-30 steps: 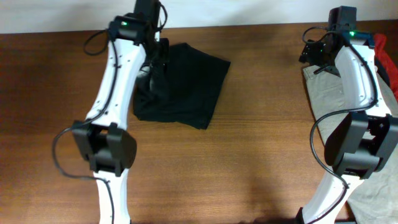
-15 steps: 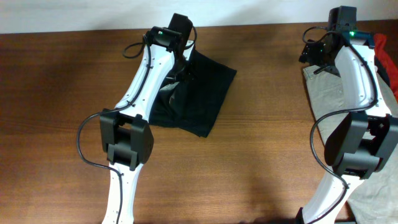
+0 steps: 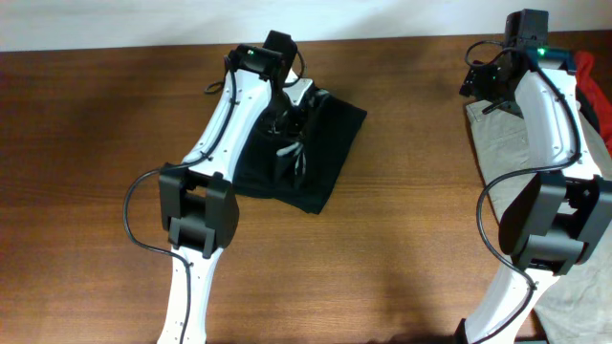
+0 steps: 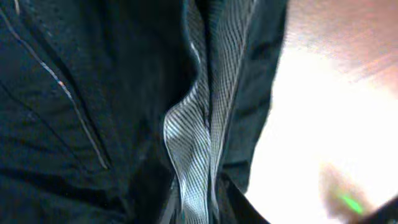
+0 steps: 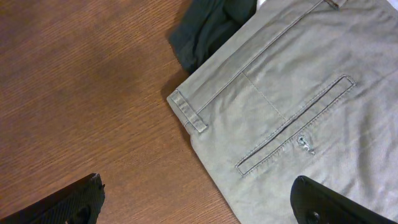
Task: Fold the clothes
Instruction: 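Press and smooth the folded shorts with the left gripper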
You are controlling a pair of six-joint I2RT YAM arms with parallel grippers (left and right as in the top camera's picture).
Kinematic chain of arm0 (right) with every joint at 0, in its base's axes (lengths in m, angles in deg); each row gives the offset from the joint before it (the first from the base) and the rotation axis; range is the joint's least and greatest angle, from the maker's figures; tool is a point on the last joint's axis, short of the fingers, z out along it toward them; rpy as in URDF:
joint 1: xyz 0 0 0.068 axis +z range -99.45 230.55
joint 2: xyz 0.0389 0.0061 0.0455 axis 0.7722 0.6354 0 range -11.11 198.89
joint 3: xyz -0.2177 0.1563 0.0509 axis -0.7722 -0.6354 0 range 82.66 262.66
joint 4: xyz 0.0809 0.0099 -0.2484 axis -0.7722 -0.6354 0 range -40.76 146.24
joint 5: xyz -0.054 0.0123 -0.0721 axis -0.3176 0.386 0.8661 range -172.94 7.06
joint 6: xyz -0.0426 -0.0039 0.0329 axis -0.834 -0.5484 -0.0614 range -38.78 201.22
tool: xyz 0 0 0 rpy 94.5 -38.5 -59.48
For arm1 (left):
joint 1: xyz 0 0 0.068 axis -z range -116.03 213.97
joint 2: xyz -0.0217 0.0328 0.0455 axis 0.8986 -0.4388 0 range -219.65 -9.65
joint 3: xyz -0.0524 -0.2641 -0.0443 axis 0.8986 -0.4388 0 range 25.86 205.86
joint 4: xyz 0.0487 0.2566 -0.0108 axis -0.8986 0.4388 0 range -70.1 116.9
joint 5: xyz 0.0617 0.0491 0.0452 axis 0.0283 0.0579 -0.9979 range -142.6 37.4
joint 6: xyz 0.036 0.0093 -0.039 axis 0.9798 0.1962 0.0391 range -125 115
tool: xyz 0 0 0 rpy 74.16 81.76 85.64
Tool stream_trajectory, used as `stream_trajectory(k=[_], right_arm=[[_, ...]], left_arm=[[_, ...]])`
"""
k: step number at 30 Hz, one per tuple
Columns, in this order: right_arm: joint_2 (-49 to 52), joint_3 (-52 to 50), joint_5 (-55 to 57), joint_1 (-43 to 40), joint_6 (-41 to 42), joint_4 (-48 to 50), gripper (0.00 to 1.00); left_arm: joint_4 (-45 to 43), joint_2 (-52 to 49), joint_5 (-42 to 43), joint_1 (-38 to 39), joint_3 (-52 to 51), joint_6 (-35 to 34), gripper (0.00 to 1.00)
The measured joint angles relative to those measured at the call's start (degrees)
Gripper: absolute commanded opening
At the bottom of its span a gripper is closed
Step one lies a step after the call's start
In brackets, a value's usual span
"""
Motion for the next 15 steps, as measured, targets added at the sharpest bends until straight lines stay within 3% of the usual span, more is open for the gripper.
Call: stream_trajectory(k=[4,7,8,13,15], right_arm=[[0.0,0.0,0.0,0.0,0.0,0.0,0.99],[0.0,0.0,0.0,0.0,0.0,0.0,0.99],[0.0,0.0,0.0,0.0,0.0,-0.1,0.99],[0.0,0.0,0.0,0.0,0.0,0.0,0.99],[0.0,0.0,0.0,0.0,0.0,-0.1,0.99]], left_arm=[[5.1,0.0,1.5,0.0,8.5,2.4,0.18],[1.2,0.0,-1.0,-0.1,7.8,1.8,0.14],[-2.1,0.1,-1.9,-0.1,6.2,1.2,0.10],[-27.5,0.0,-3.1,0.0,-4.5,-5.5,0.09],[-33.7,-0.5,-3.1,0.1,-5.9,-8.5,0.08]])
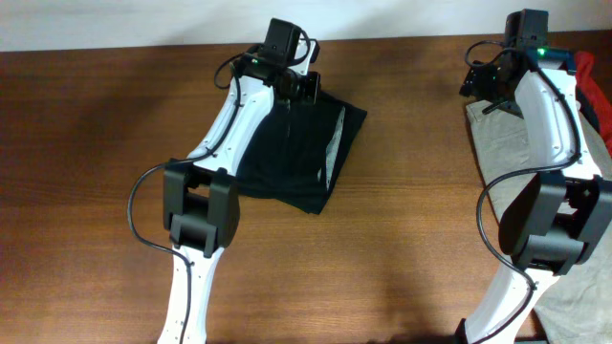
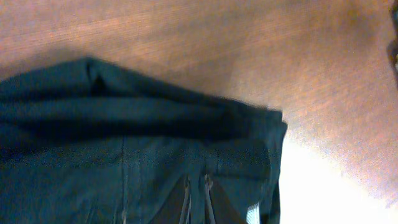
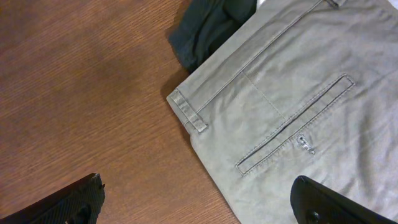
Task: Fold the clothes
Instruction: 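Press and smooth the folded shorts with the left gripper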
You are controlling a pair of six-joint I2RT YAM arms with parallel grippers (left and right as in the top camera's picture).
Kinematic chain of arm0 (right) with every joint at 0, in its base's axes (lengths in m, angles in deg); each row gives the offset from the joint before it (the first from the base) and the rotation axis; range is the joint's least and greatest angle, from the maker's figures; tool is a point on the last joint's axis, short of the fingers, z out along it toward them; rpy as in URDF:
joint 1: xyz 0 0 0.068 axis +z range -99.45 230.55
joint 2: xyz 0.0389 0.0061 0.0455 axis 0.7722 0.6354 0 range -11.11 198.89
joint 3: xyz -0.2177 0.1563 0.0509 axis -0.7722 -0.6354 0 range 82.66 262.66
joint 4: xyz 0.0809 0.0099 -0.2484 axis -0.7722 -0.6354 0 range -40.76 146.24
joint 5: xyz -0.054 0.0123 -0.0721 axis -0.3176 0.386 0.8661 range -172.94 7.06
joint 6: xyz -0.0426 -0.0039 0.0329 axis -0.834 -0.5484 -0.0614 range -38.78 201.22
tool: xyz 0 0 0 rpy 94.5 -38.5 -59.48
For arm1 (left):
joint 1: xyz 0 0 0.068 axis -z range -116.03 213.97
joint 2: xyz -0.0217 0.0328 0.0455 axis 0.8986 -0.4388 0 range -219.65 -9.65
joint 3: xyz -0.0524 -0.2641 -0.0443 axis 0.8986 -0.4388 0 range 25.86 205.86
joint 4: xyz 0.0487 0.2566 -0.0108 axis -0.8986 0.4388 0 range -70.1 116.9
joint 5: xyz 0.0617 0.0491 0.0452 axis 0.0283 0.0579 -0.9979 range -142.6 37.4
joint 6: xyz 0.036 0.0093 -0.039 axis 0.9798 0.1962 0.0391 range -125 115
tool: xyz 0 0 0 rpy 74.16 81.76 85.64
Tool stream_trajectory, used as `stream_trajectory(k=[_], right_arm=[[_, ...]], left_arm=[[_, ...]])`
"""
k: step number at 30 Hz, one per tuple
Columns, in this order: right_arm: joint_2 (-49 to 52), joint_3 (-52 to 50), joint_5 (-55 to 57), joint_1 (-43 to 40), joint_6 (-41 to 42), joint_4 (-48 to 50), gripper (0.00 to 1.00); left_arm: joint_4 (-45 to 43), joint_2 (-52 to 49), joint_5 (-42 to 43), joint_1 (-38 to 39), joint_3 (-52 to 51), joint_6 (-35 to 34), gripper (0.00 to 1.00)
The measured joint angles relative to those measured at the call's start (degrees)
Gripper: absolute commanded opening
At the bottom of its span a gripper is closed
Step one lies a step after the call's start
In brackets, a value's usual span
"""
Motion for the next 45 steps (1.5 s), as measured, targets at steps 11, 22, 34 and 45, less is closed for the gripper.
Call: stream_trajectory(k=[11,22,34,45], right_arm=[[0.0,0.0,0.0,0.0,0.0,0.1,0.99],[0.0,0.0,0.0,0.0,0.0,0.1,0.99],[0.0,0.0,0.0,0.0,0.0,0.1,0.99],[0.0,0.0,0.0,0.0,0.0,0.1,0.98]], left_arm=[[-1.5,-7.7,3.1,3.9,0.4,-8.5,0.05],[30.2,1.8,5.9,-1.0,3.2,-4.8,0.01],[24.0,3.5,5.0,5.0,-16.9,-5.3,0.02],[13.9,3.5,12.1,15.3,-18.9,-12.8,0.02]])
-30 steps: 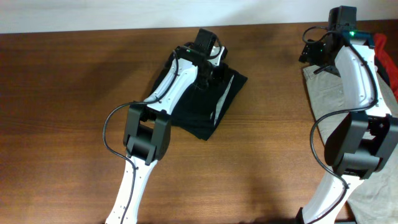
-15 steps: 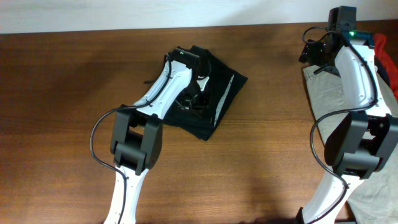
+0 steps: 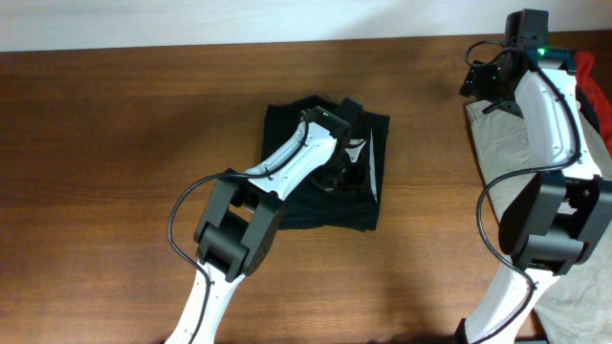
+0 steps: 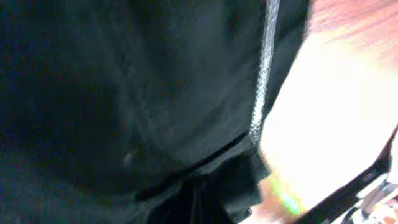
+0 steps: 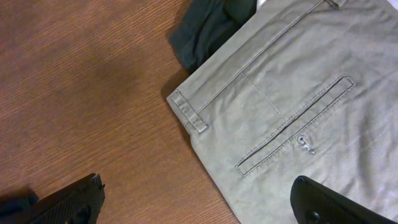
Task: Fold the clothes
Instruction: 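Press and smooth the folded shorts with the left gripper, then grasp the folded shorts with the left gripper and drag them to the far left corner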
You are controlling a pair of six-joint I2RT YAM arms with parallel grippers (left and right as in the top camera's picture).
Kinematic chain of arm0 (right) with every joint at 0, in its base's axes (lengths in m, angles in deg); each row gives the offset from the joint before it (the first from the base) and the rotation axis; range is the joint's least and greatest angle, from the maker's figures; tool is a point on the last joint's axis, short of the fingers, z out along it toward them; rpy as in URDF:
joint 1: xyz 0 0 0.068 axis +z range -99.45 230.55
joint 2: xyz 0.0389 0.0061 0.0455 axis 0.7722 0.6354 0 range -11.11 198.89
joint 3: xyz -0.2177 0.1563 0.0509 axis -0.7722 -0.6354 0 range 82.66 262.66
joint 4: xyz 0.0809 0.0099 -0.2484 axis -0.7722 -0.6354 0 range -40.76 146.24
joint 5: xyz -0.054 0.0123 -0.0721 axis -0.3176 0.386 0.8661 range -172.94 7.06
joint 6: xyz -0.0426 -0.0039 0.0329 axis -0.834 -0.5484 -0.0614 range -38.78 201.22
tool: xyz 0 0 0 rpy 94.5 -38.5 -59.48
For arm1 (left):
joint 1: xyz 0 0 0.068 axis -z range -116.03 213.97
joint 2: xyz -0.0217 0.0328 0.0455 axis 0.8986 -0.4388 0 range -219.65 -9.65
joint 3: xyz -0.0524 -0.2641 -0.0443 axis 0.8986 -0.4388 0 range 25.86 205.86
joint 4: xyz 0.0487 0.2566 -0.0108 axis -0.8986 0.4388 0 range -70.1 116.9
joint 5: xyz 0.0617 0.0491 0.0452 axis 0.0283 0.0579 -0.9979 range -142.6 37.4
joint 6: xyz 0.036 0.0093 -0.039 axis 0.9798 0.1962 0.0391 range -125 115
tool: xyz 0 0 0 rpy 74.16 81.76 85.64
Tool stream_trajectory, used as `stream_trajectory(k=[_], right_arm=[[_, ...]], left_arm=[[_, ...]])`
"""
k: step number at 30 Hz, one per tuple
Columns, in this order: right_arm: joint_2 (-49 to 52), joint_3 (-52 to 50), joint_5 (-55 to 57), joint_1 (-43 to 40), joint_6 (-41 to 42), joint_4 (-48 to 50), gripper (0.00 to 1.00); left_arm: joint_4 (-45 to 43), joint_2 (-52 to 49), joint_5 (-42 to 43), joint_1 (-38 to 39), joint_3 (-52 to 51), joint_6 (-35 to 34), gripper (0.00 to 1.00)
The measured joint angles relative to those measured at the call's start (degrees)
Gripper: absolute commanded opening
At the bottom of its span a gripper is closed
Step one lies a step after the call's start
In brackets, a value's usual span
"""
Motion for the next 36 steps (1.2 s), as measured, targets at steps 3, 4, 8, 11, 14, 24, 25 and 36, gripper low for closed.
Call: stream_trajectory(k=[3,4,8,11,14,24,25,36], right_arm=[[0.0,0.0,0.0,0.0,0.0,0.0,0.99],[0.0,0.0,0.0,0.0,0.0,0.0,0.99],[0.0,0.0,0.0,0.0,0.0,0.0,0.99],[0.0,0.0,0.0,0.0,0.0,0.0,0.99],[0.0,0.0,0.0,0.0,0.0,0.0,0.99],[0.0,0.0,0.0,0.0,0.0,0.0,0.99],[0.0,0.0,0.0,0.0,0.0,0.0,0.99],[0.0,0.0,0.0,0.0,0.0,0.0,0.99]], left_arm=[[-0.8,0.0,2.0,-2.4,6.6,0.5,0.54],[0.4,0.0,2.1,-3.9,10.6,2.3,0.62],[10.5,2.1,-7.6,-11.3,14.8,3.8,0.87],[19.1,2.8,-14.0,-22.8,15.1,6.3,0.99],[17.9,2.8,-15.1,-26.0,13.4,11.4,0.98],[1.4,3.0,-6.8,-25.9,-3.2,14.5,0.96],[0.4,3.0,-5.5,-25.9,-3.5,14.5,0.92],[-7.8,3.0,-3.2,-24.7,-5.6,8.7,0.01]])
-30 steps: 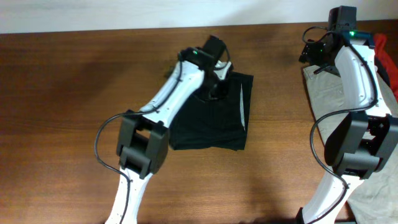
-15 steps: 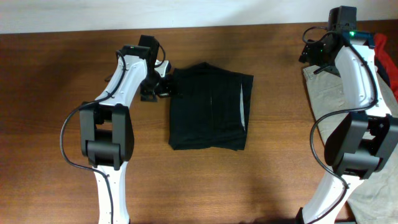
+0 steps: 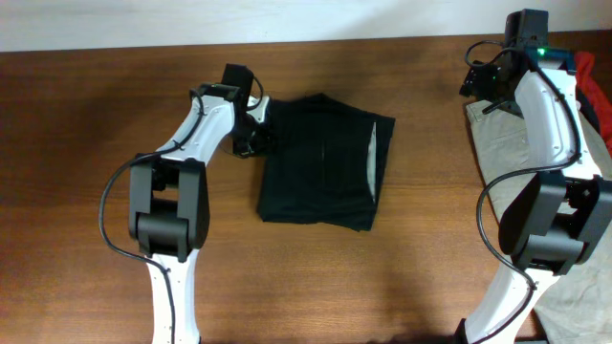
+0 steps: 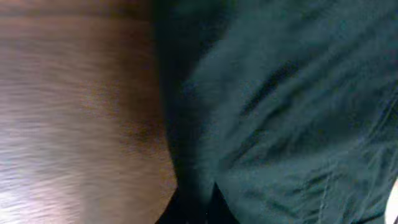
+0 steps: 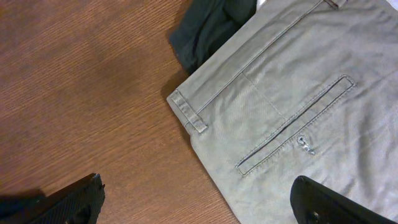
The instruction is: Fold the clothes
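Note:
A black garment [image 3: 325, 162] lies folded in a rough rectangle at the middle of the table, a pale striped lining showing at its right edge [image 3: 370, 158]. My left gripper [image 3: 256, 139] is at the garment's left edge. In the left wrist view its dark fingertips [image 4: 186, 210] stand close together on the dark cloth [image 4: 292, 112] where it meets the wood. My right gripper [image 5: 202, 205] is open above bare wood beside grey trousers [image 5: 292, 112], far right on the table [image 3: 497, 143].
A dark crumpled cloth [image 5: 211, 28] lies against the trousers' waistband. A red cloth [image 3: 585, 67] shows at the right edge, and more light fabric [image 3: 574, 306] hangs at the lower right. The wooden table [image 3: 96, 191] stretches out to the left.
My left gripper was over the right middle of the black garment, the arm lying across it; now it is at the garment's left edge. The garment lies flatter and squarer. The right arm has not moved.
At first the black garment lay skewed left of centre with my left gripper on its striped lining. Then the gripper was at its far edge. Later the garment lay further right and squared, with the gripper on its right middle; now the gripper is at its left edge.

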You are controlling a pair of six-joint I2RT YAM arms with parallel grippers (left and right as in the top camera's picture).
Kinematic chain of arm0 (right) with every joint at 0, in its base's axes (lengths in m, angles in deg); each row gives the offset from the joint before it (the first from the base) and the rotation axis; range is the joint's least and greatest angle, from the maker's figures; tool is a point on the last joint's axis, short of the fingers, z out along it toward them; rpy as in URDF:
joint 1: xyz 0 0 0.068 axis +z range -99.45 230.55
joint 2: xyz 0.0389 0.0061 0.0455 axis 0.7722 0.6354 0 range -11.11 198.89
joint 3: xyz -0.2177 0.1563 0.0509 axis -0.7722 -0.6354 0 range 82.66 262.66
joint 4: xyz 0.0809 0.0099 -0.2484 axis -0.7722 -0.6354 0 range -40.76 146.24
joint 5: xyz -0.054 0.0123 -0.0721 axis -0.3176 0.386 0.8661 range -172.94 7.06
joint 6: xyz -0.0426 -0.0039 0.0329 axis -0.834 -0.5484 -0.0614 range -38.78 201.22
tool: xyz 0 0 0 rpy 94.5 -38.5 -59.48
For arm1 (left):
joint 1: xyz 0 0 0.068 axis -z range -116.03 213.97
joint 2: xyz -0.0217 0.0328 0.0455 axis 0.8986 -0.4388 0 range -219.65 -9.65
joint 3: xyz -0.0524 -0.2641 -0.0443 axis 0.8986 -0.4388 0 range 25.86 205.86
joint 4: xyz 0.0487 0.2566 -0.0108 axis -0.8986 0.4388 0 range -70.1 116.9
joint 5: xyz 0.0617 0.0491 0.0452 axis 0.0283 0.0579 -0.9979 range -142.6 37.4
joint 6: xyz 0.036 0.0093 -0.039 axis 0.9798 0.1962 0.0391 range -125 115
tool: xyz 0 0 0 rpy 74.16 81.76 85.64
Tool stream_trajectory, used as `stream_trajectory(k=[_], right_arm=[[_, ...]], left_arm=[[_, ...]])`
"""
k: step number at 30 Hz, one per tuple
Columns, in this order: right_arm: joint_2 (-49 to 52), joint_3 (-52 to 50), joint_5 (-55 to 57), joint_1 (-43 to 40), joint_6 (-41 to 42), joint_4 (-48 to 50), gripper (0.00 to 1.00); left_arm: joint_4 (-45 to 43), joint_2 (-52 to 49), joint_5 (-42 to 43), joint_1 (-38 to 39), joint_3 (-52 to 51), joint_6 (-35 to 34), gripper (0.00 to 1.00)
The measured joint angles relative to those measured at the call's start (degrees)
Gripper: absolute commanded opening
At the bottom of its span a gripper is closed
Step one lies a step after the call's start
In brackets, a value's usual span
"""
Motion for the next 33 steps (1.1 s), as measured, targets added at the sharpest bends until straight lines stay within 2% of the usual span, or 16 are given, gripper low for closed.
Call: stream_trajectory(k=[3,6,8,12,17,20,22,25,27,29,33], right_arm=[[0.0,0.0,0.0,0.0,0.0,0.0,0.99],[0.0,0.0,0.0,0.0,0.0,0.0,0.99],[0.0,0.0,0.0,0.0,0.0,0.0,0.99],[0.0,0.0,0.0,0.0,0.0,0.0,0.99],[0.0,0.0,0.0,0.0,0.0,0.0,0.99],[0.0,0.0,0.0,0.0,0.0,0.0,0.99],[0.0,0.0,0.0,0.0,0.0,0.0,0.99],[0.0,0.0,0.0,0.0,0.0,0.0,0.99],[0.0,0.0,0.0,0.0,0.0,0.0,0.99],[0.0,0.0,0.0,0.0,0.0,0.0,0.99],[0.0,0.0,0.0,0.0,0.0,0.0,0.99]], left_arm=[[-4.6,0.0,-1.2,-6.5,-0.1,-5.4,0.01],[-5.7,0.0,-4.5,-20.4,-0.1,-9.8,0.01],[-5.7,0.0,-8.5,-26.8,-0.1,-11.5,0.01],[-5.7,0.0,-15.3,-47.8,-0.1,-20.5,0.03],[-5.7,0.0,-13.6,-61.8,-0.1,-24.0,0.07],[-5.5,0.0,-7.8,-59.3,-0.1,-26.2,0.06],[-5.7,0.0,-7.5,-52.2,-0.1,-28.2,0.06],[-8.5,0.0,-13.2,-43.2,-0.2,-34.8,0.08],[-13.7,0.0,-16.7,-40.3,-0.2,-36.9,0.15],[-17.4,-0.3,-18.5,-40.1,-0.4,-35.1,0.23],[-24.7,-2.4,-19.6,-40.2,-0.4,-25.7,0.25]])
